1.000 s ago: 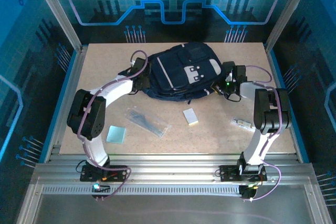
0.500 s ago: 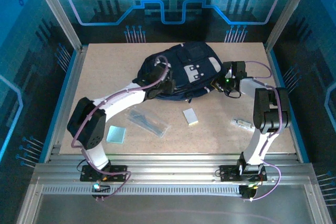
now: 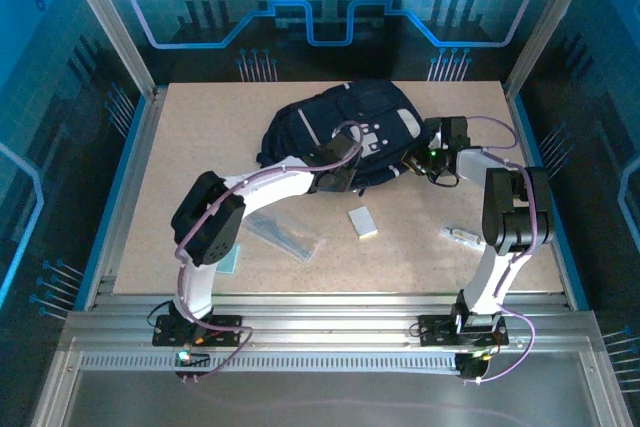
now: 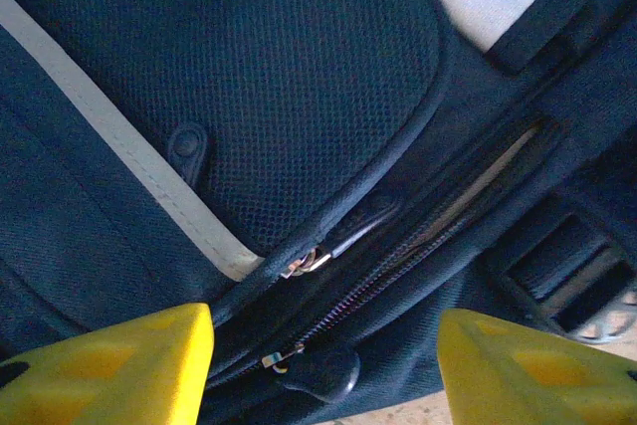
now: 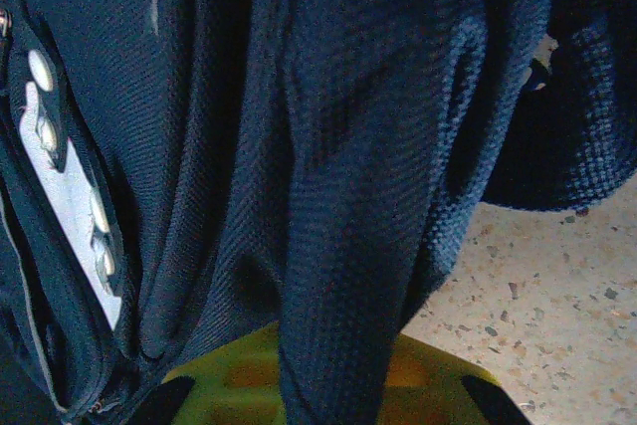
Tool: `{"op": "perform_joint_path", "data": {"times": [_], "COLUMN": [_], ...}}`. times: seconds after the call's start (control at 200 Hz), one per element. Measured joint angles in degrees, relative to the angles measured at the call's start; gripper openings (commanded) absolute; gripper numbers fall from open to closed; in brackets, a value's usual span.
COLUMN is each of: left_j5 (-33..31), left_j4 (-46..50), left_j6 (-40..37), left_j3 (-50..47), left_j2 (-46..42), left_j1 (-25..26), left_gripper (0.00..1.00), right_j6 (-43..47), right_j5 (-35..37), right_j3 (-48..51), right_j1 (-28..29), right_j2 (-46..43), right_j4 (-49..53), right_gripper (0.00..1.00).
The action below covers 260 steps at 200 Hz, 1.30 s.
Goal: Pack the student bag
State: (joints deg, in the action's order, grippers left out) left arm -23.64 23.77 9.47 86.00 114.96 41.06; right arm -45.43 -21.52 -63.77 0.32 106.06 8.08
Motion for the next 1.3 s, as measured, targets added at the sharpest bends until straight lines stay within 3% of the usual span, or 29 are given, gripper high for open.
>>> {"op": "perform_joint_path", "data": {"times": [0.205, 0.385, 0.685, 1.011, 1.226, 1.301], "left_j5": [-3.08, -4.76, -1.18, 4.2, 6.12, 9.14], "left_j4": [2.56, 3.19, 1.14, -4.61, -6.82, -8.35], "left_j6": [-0.74, -0.35, 1.36, 7.17, 8.61, 8.85], "left_j3": [1.6, 2.01, -0.94, -9.81, -10.6, -12.63], "left_j2": [3.19, 3.41, 2.14, -5.44, -7.5, -9.84], "left_j1": [0.0, -0.07, -2.1, -14.86, -16.83, -16.92], "left_gripper": [0.4, 0.0, 0.0, 0.0, 0.0, 0.0], "right_j6": [0.02, 0.02, 0.02, 0.33, 1.03, 1.75], "right_j5": [0.0, -0.02, -0.15, -1.9, -2.12, -1.84], "right_j3": [0.0, 0.0, 0.0, 0.04, -1.64, -4.74], "right_j1": [0.0, 0.0, -0.24, -0.33, -0.37, -0.5], "right_j2": [0.0, 0.0, 0.0, 0.0, 0.61, 2.16], "right_j4": [0.0, 0.0, 0.02, 0.07, 1.57, 3.39], "right_gripper": [0.01, 0.0, 0.0, 0.0, 0.0, 0.16]}}
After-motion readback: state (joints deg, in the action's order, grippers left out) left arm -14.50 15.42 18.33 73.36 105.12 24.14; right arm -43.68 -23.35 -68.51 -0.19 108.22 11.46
